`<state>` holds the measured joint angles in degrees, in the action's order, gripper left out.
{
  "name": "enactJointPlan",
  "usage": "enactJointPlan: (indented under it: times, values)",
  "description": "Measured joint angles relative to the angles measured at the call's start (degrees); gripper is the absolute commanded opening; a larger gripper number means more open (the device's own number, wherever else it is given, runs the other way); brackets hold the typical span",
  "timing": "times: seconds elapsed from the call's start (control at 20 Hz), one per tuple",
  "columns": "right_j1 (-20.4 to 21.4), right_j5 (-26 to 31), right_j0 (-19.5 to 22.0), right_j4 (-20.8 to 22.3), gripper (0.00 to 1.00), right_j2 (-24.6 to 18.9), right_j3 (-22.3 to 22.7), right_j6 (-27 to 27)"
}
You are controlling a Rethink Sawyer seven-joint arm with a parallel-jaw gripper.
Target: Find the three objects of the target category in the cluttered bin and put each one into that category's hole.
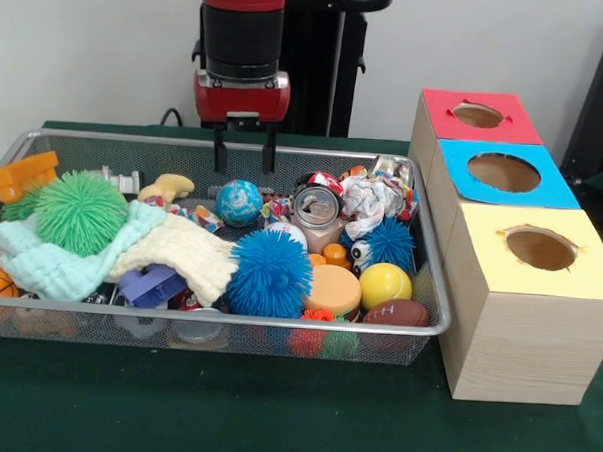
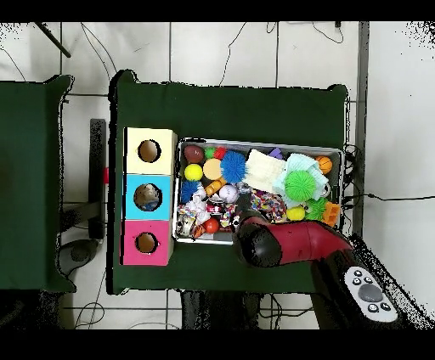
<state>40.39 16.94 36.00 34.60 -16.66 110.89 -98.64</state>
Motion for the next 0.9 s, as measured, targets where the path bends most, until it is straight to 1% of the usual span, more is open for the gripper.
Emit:
enactJointPlan:
  times: [0.2,0.3,0.5,0.9]
  values:
    - [-1.79,0.58,-1.71,-0.18,1.00,0.00,-2.30,0.00]
    - [-2.28,0.58,-1.93,-0.18,1.00,0.00,-2.84,0.00]
    - [-5.14,0.58,-2.73,-0.18,1.00,0.07,-6.06,0.00]
    - [-7.16,1.49,-2.57,-0.33,1.00,0.07,-9.91,0.00]
